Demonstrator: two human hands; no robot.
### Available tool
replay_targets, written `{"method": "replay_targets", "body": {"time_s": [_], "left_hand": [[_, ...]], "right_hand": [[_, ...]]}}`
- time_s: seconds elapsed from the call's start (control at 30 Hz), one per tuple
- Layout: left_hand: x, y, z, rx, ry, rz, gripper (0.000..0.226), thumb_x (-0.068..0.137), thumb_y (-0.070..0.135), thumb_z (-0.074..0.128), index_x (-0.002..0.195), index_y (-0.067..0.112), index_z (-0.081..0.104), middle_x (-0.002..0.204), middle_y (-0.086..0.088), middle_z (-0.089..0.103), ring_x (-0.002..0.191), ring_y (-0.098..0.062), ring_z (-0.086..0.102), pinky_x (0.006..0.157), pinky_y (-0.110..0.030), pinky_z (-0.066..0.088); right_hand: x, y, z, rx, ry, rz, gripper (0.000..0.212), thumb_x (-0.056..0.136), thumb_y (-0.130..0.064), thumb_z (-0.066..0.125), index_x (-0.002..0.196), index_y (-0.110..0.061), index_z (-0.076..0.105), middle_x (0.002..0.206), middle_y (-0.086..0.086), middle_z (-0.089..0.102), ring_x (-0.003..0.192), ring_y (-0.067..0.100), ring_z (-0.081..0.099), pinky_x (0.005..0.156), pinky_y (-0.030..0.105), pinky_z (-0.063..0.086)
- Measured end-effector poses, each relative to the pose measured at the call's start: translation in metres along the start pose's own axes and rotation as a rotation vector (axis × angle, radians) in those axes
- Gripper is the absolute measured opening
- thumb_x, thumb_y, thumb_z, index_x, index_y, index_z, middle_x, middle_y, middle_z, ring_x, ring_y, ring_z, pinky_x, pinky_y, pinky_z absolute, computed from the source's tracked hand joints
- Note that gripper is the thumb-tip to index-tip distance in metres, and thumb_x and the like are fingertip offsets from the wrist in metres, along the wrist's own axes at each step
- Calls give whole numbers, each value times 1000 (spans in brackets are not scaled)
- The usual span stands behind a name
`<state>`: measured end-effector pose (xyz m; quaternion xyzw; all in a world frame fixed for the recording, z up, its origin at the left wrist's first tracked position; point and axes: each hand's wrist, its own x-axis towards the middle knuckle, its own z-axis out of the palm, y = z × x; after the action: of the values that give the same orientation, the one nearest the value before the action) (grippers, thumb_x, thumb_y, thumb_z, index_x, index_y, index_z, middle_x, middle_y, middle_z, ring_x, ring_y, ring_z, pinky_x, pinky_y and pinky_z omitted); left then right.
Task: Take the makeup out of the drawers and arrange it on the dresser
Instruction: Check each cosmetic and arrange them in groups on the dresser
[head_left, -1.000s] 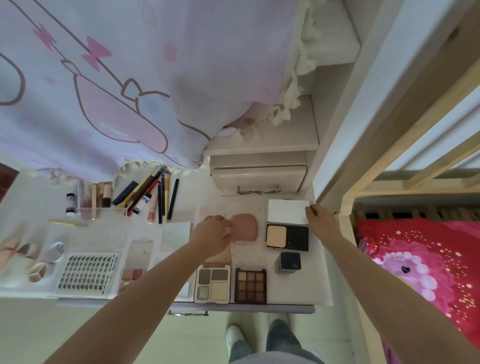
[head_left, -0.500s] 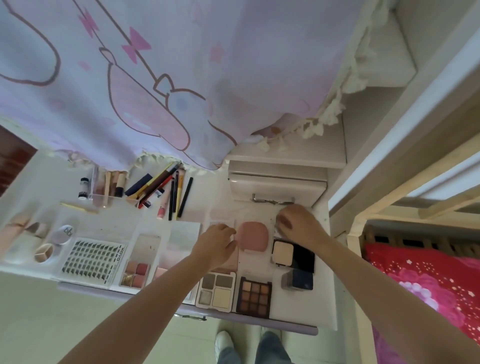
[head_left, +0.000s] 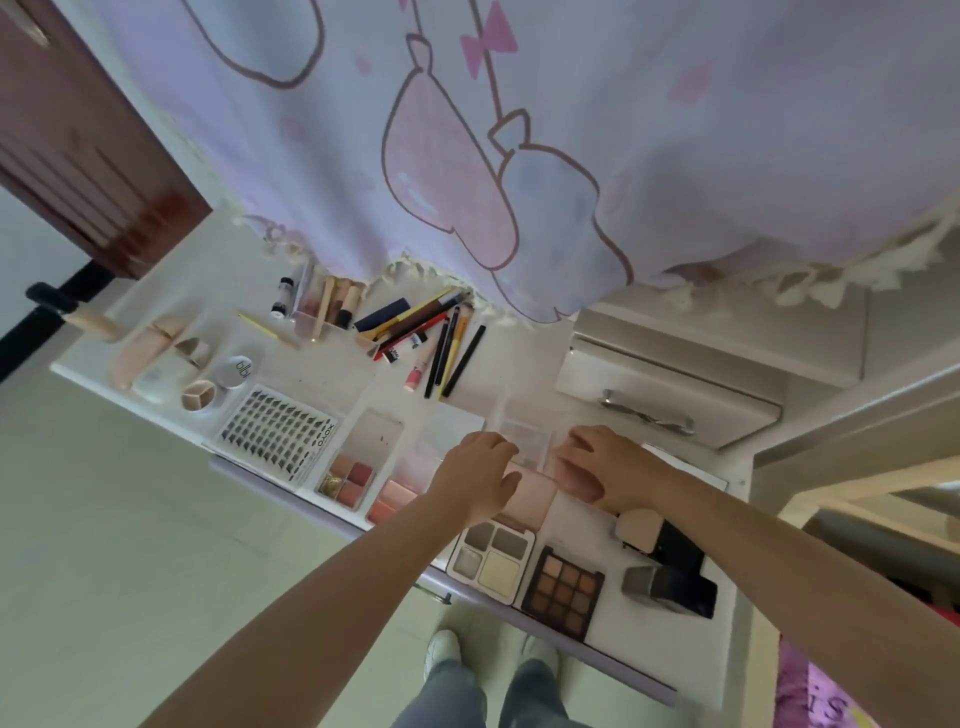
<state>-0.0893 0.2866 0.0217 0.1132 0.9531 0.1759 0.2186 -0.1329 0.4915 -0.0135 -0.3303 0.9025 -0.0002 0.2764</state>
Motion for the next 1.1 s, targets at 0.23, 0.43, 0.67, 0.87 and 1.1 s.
{"method": "replay_targets", "body": {"time_s": [0.23, 0.43, 0.67, 0.87, 1.1], "left_hand": [[7, -20, -7, -64, 0, 77, 43, 94, 25, 42, 134, 12, 40, 139, -5, 41, 131, -21, 31, 108, -31, 27], [27, -28, -53, -253, -123, 234, 44, 92, 25, 48, 134, 12, 41, 137, -6, 44, 125, -20, 42, 102, -28, 33], [44, -9, -115, -1051, -428, 273, 52, 85, 0, 56, 133, 1, 36, 125, -13, 50, 104, -18, 54, 79, -22, 53], [46, -7, -147, -892, -328, 500, 46, 77, -2, 64, 120, 12, 53, 108, 5, 62, 90, 0, 63, 75, -15, 53], [42, -12, -167, -1010, -363, 615, 47, 74, -10, 63, 106, 23, 53, 104, 8, 60, 82, 1, 67, 67, -12, 51]], "right_hand": [[-8, -5, -19, 635, 77, 301, 78, 73, -26, 70, 140, -24, 29, 143, 1, 34, 123, 16, 37, 93, 22, 31], [-35, -29, -58, 935, 126, 518, 67, 70, -27, 75, 127, -28, 39, 124, -5, 47, 104, 13, 49, 81, 23, 40], [-50, -73, -126, 1027, 586, 470, 44, 63, -9, 79, 92, -33, 56, 105, -12, 58, 101, 13, 56, 83, 17, 46], [-55, -99, -147, 1102, 880, 393, 48, 59, -6, 81, 87, -38, 60, 116, -9, 51, 110, 17, 55, 87, 39, 52], [-58, -118, -154, 1244, 1026, 336, 48, 61, 1, 78, 82, -41, 66, 117, -12, 55, 106, 15, 59, 76, 57, 53]]}}
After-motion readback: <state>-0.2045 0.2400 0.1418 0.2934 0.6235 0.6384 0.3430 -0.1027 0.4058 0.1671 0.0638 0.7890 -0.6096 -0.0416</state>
